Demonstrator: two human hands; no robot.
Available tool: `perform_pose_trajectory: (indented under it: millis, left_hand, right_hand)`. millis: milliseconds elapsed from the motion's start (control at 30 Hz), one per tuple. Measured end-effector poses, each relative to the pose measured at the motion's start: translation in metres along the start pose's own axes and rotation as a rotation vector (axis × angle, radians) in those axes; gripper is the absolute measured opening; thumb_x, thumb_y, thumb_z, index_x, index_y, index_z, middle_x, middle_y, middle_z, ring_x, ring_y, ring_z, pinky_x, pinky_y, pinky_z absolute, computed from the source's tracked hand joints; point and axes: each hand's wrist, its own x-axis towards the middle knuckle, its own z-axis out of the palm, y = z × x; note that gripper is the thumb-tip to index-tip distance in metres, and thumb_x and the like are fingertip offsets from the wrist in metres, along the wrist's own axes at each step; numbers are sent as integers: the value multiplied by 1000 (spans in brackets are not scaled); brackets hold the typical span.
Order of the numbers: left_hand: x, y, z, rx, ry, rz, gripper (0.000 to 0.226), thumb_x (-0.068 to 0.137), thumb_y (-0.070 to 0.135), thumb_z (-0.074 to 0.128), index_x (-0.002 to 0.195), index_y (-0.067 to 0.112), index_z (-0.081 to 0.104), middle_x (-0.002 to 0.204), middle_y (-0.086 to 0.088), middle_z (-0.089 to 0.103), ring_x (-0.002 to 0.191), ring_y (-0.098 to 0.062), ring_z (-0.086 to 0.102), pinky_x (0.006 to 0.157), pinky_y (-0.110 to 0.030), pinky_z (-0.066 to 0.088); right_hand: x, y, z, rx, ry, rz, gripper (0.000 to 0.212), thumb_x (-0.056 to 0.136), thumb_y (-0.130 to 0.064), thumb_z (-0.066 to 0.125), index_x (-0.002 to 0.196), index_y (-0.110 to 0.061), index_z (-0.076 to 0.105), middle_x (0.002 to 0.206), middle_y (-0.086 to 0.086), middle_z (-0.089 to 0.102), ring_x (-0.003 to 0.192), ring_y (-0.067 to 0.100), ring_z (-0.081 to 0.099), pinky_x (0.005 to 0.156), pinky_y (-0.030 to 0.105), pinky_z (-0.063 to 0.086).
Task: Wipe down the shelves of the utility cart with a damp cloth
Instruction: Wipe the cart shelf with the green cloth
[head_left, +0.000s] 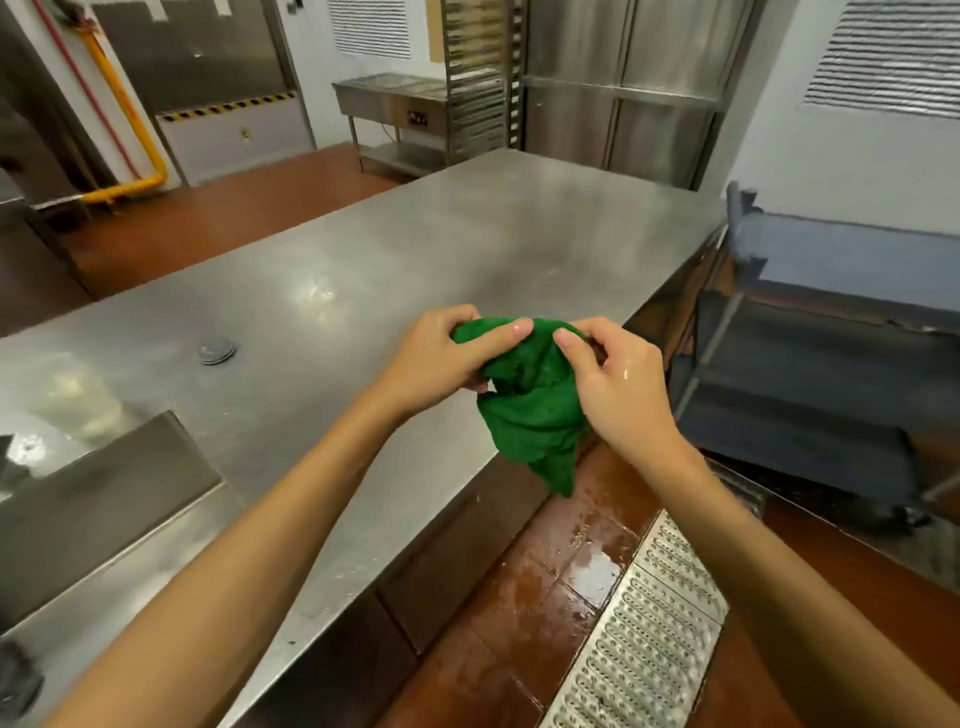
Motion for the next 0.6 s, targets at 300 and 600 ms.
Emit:
perform_pose_trajectory:
  millis: [300,600]
  left_hand:
    - [62,45,98,99,-150,161,61,67,66,80,76,7,72,73,-7,71,71,-15,69,62,-33,51]
    - [120,71,171,96,-430,309,57,56,43,96,96,27,59,83,8,65,71,1,63,60,-16,48]
  right_hand:
    - [6,51,-115,-253,-32,150,24,100,-44,45,104,-21,52,81,-3,64,74,5,58,63,36,45]
    - [18,98,-177,-331,56,196,11,100,-34,48,103,-23,50,90,3,66,79,19,61,69,39,47]
